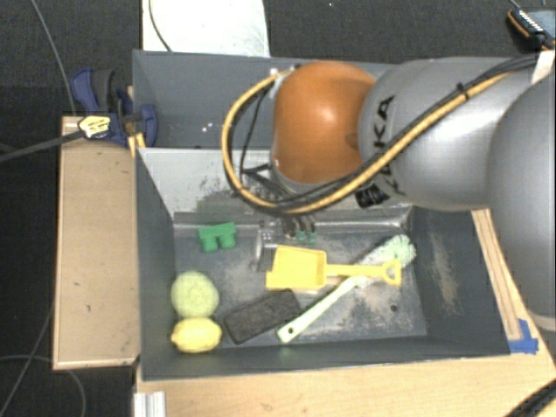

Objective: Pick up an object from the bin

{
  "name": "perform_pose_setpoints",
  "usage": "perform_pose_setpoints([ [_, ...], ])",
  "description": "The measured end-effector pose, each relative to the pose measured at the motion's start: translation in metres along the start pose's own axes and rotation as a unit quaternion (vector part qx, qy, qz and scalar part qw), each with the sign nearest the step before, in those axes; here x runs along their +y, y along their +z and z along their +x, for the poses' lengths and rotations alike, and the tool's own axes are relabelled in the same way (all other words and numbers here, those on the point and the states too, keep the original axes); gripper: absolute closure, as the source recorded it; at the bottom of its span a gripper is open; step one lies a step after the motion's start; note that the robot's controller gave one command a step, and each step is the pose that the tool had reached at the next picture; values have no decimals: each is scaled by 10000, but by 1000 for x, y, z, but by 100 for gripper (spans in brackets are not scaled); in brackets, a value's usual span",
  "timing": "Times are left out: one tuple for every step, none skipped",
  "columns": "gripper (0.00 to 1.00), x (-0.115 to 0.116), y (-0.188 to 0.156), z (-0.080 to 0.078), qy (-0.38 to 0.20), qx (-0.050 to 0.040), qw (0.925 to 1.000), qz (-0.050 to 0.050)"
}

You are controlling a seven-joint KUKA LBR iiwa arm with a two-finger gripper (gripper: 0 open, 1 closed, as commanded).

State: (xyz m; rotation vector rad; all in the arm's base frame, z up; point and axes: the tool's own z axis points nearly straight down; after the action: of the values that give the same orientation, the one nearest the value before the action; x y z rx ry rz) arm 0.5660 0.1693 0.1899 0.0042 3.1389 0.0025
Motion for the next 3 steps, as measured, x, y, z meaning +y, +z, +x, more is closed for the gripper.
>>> perform_pose_setpoints([
  [0, -42, 94, 56, -1028, -6, 9947, -3],
  [0, -82, 27, 74, -1575, -45, 9875, 3],
  [0, -26, 89, 73, -1757, 46, 9844, -10],
])
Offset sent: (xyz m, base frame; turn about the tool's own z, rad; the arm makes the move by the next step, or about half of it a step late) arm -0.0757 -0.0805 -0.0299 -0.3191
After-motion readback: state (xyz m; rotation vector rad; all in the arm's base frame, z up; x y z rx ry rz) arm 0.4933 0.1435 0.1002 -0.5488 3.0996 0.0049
